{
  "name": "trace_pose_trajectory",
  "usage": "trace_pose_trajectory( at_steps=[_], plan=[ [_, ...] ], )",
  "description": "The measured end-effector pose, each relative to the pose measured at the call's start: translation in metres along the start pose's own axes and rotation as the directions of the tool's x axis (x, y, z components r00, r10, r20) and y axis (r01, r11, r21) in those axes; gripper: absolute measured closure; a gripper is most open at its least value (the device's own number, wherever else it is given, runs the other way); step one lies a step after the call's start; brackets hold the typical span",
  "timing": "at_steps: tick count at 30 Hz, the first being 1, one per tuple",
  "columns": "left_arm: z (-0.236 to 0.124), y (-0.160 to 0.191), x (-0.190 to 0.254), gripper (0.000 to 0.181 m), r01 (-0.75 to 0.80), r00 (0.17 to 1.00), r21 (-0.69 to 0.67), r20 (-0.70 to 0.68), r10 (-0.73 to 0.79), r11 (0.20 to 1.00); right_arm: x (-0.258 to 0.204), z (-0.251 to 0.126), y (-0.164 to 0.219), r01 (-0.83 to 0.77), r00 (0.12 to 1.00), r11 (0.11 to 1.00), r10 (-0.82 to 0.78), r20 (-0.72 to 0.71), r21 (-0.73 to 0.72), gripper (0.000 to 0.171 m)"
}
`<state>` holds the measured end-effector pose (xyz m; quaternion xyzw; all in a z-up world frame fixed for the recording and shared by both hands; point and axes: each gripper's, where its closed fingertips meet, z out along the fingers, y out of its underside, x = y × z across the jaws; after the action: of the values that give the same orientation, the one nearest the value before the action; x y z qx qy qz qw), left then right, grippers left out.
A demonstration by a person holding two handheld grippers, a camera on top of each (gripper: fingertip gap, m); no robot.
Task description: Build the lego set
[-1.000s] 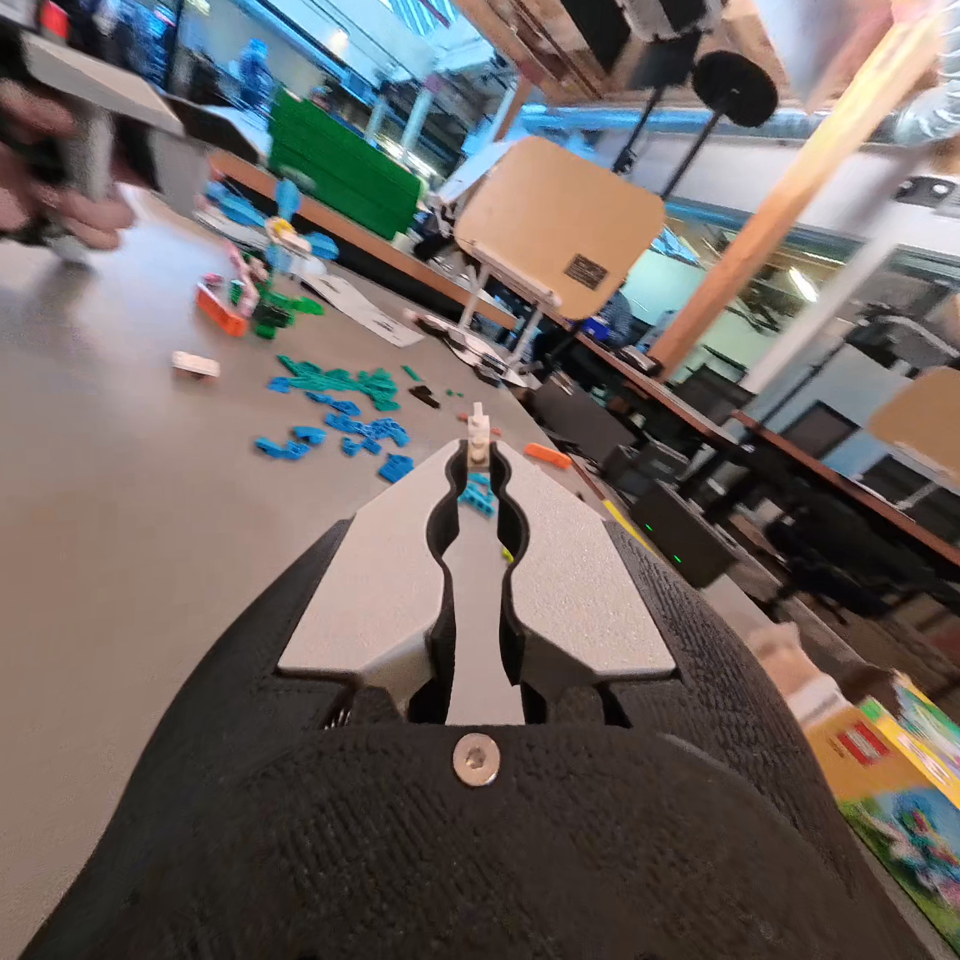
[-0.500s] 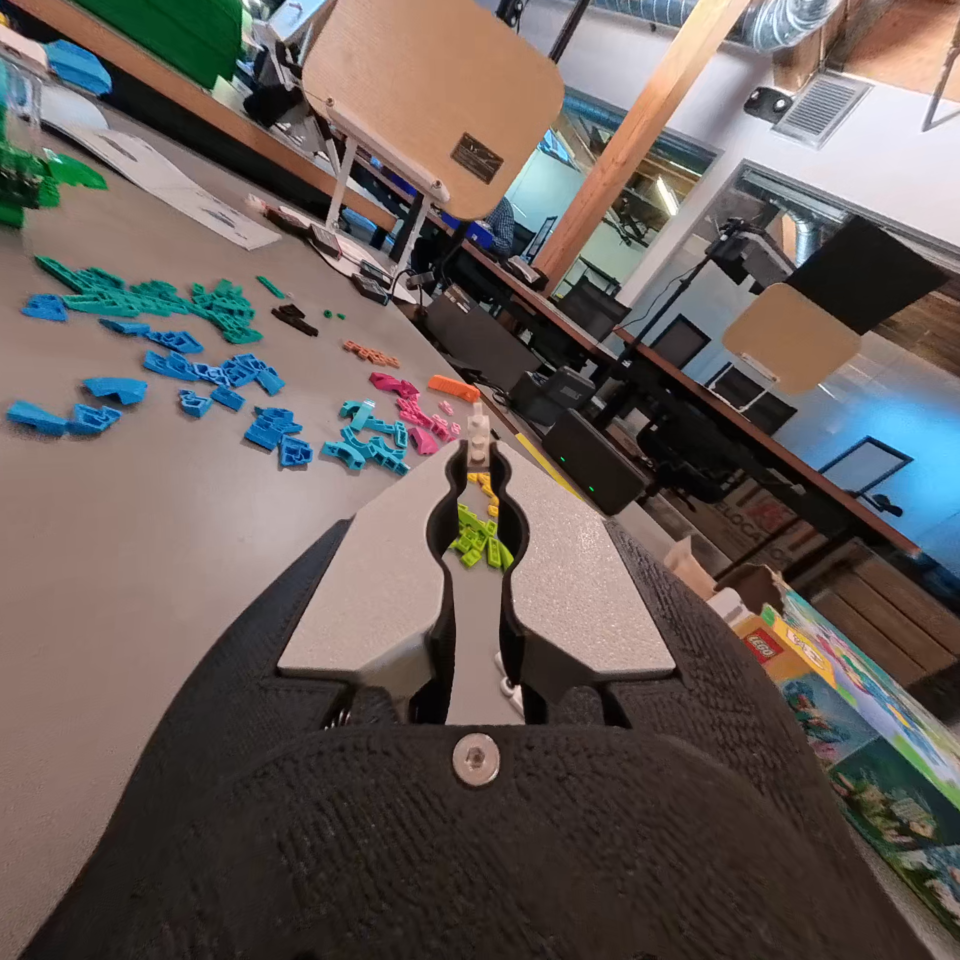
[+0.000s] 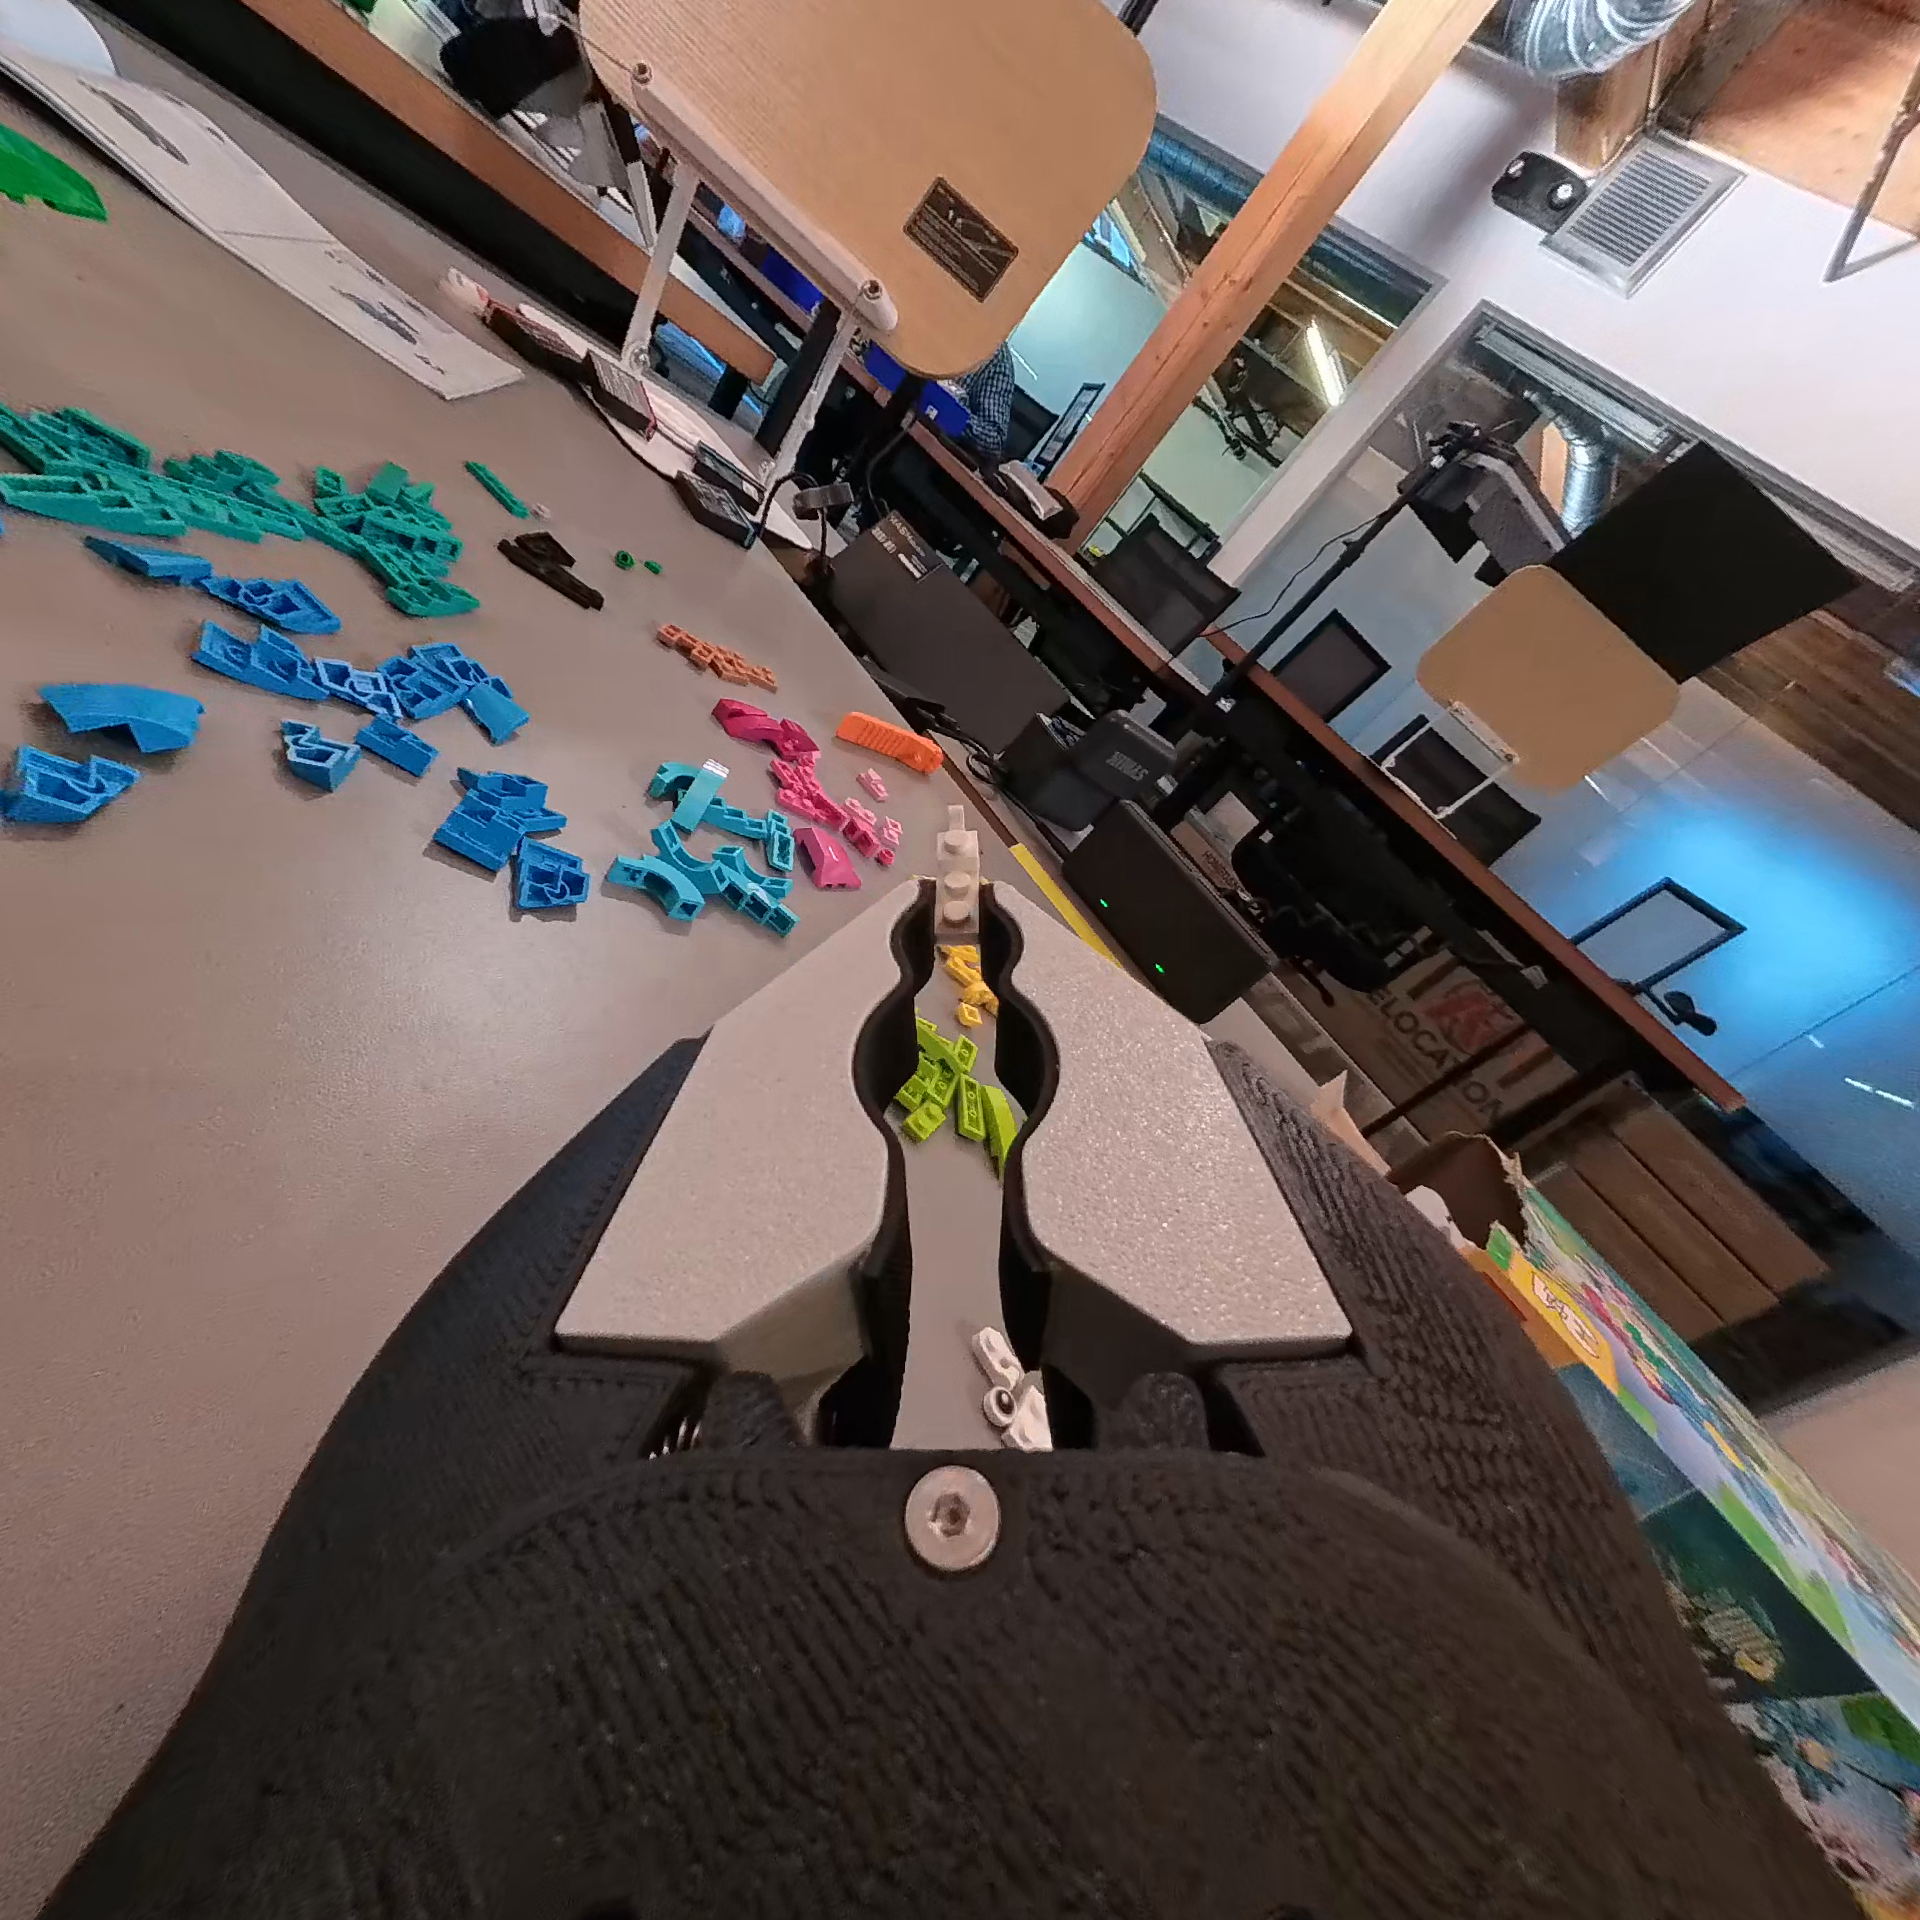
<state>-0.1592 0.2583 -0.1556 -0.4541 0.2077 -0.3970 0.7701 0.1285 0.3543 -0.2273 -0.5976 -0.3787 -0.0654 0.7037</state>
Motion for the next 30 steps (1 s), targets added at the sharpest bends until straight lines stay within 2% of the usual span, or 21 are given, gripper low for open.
trace_pose_trajectory(
  at_steps=[12,30],
  plan=[
    [0.0,0.0007,-0.0014,0.153,0.002,1.0,-0.001,0.009,-0.002,1.0,0.009,-0.0013,0.0023,-0.075,0.997,0.997,0.075,-0.02,0.006,0.165],
    [-0.0012,-0.0007,-0.0071,0.154,0.019,0.999,0.012,0.033,-0.019,1.0,0.0004,0.002,-0.0002,-0.05,0.999,0.999,0.049,0.022,0.015,0.165]
  ],
)
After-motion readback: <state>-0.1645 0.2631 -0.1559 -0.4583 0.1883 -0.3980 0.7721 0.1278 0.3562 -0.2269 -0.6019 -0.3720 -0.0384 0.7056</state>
